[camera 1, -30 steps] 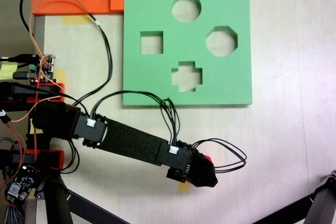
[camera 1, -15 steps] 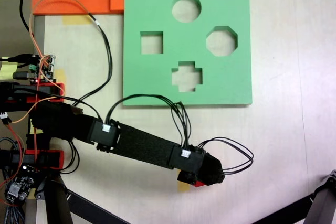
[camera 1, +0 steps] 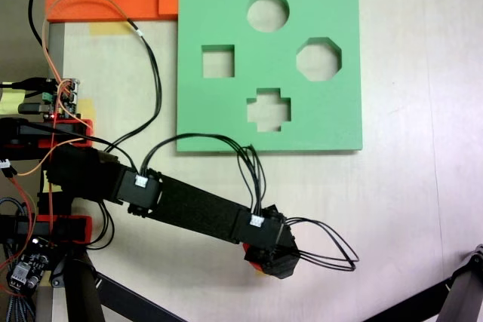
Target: Put the octagonal pillar block into the corresponding hole
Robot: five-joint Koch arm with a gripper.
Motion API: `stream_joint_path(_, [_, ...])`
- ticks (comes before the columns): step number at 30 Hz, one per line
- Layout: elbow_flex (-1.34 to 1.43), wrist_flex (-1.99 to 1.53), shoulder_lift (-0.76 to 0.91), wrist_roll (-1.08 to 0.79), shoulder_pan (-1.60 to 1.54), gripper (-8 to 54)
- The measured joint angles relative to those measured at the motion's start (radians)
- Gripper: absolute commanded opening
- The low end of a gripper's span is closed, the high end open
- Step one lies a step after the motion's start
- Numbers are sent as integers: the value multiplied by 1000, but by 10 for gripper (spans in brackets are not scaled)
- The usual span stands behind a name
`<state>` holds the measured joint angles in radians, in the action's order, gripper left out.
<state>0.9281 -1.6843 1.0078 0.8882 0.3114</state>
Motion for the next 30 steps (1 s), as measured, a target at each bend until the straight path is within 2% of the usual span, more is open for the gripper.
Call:
stream_joint_path(5, [2,-25,78,202,-37,232])
stream_joint_path(10, [2,-54,100,293,-51,232])
stream_joint_path(12, [18,-57,123,350,-71,189])
stream_joint_path(16, [20,-57,150,532,-170,167])
stream_joint_path(23, [20,-2,239,796,-403,168])
stream_joint_path(30, [21,198,242,1012,-598,170])
